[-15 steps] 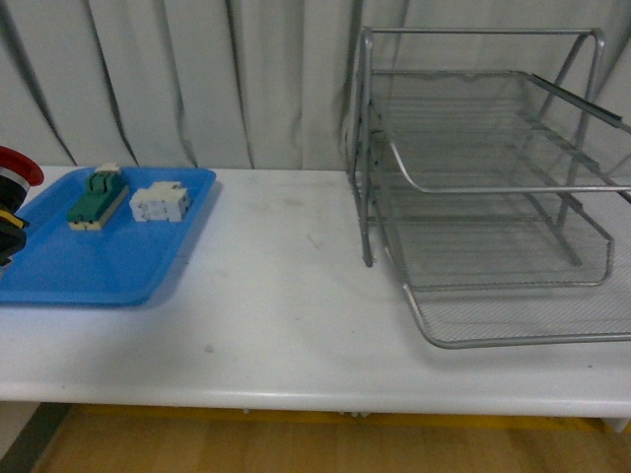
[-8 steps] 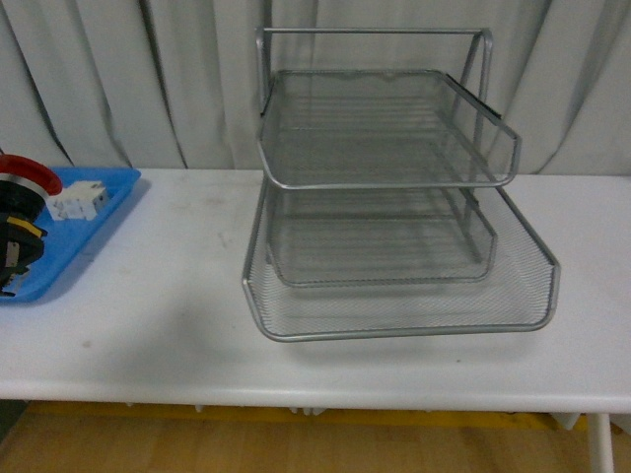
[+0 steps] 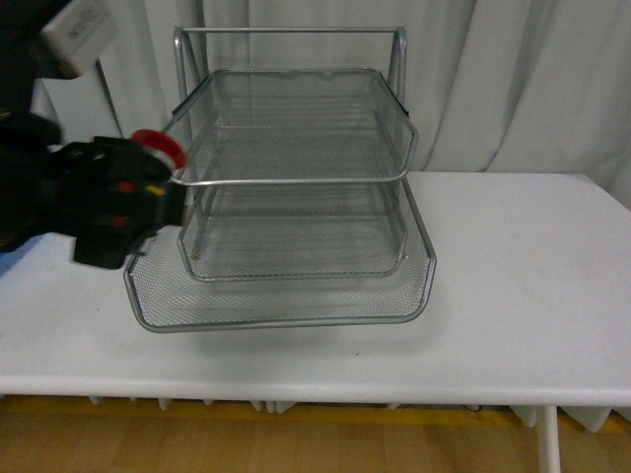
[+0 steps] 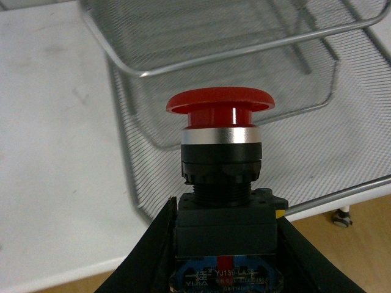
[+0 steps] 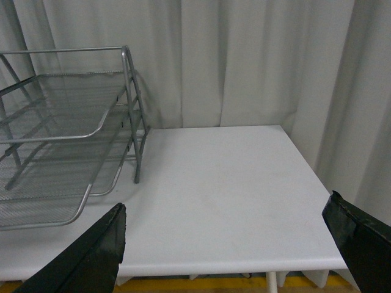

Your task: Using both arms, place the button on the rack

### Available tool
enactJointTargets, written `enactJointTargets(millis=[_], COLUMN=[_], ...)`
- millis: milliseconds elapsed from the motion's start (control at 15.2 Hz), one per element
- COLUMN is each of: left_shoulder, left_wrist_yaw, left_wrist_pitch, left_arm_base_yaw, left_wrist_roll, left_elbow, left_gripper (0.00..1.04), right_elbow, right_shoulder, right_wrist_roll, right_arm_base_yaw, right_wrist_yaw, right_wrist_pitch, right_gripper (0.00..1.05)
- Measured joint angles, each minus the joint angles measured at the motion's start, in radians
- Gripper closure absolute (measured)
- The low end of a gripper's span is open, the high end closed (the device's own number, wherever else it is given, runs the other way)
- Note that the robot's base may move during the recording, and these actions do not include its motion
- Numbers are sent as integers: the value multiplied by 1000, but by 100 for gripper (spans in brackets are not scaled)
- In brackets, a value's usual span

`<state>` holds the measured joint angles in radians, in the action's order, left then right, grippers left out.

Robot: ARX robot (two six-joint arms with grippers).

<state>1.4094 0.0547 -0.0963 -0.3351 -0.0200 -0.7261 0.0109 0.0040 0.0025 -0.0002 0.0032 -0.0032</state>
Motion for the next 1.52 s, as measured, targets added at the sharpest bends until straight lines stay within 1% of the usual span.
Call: enactJointTargets(millis=[198,396,527,725,923,989,1055,1253,1319,1516], left_shoulder=[174,340,453,554,643,658,663,659,648,520], left_wrist_yaw=[0,16,24,23,5,-11,-29,-37,-43,-43], left_wrist_pitch=[12,50,87,141,189,197,191,189,181,141], left_arm_base_yaw=[-92,-146,-151,-146,-132,-125,-121,-117,-117,-132], left_wrist_roll=[11,55,77,82,76,64,45,18,5,2], left_elbow=[-164,-287,-372,-480,-593,-615,-626,-632,-618,-505], left_gripper=[69,69,69,69,69,59,44,17,6,7], right_elbow=[0,0,0,0,0,0,0,0,0,0], right_shoulder=[0,0,0,0,0,0,0,0,0,0], right_wrist_roll=[0,0,0,0,0,0,0,0,0,0], right_arm_base_yaw=[0,0,0,0,0,0,0,0,0,0], right_wrist_yaw=[0,0,0,0,0,0,0,0,0,0], right_wrist_pitch=[0,0,0,0,0,0,0,0,0,0], right_gripper=[6,6,6,6,6,6,6,6,6,6])
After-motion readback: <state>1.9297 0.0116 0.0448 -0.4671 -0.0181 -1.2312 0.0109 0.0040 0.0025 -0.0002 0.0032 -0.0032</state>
